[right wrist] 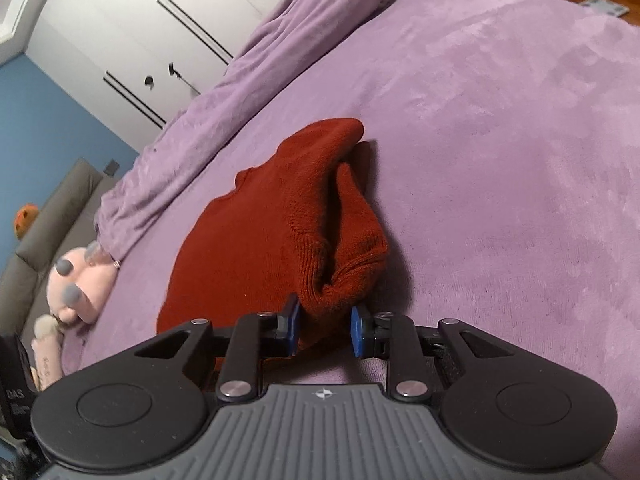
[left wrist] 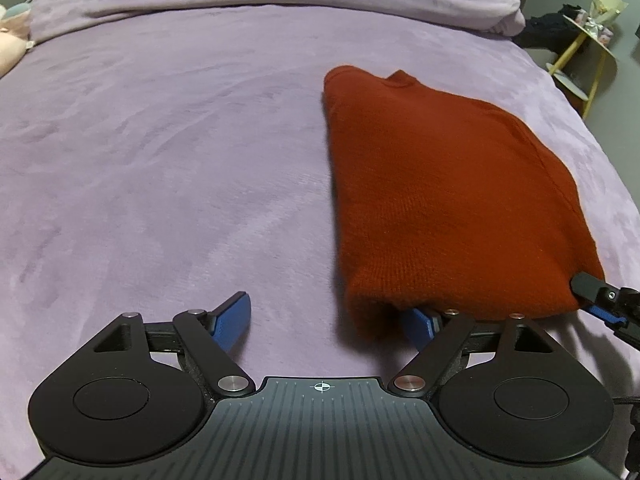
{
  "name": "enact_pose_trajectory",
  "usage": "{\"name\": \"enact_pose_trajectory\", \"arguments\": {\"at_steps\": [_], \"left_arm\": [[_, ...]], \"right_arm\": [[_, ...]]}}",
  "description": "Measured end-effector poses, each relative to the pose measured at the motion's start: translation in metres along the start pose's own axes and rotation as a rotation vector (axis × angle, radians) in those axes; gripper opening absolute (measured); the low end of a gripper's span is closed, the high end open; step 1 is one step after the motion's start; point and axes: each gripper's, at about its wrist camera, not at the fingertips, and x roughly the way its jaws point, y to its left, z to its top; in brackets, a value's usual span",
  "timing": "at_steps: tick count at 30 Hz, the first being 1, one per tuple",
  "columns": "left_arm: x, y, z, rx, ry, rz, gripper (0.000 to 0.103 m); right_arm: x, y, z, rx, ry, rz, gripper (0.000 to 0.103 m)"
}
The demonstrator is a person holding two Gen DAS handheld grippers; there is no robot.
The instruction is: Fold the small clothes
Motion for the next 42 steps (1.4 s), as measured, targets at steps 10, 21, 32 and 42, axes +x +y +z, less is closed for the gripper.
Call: {"name": "enact_pose_trajectory", "arguments": {"at_steps": [10,21,32,42], "left_arm": [[-0.007,0.024,0.008,-0.005,0.029,-0.07,0.086],[0.006,0.086,0.039,-0.255,0.011,-0.38,0.093],[0.094,0.059,0.074,-0.385,0.161,-0.594,0.077],[0.064,0.058,0.076,-0.36,0.106,-0.602,0.047]], "right_arm": [[-0.009,-0.004,0.004,-0.135,0.0,-0.023,0.042],[0.017,-0.046,0.053,0.082,0.104,0.155,0.075],[0.092,-0.048,0.085,0.205,0.233,0.285,0.049],[0.1,-0.013,0.077,0.178,0.231,0.289,0.033]]}}
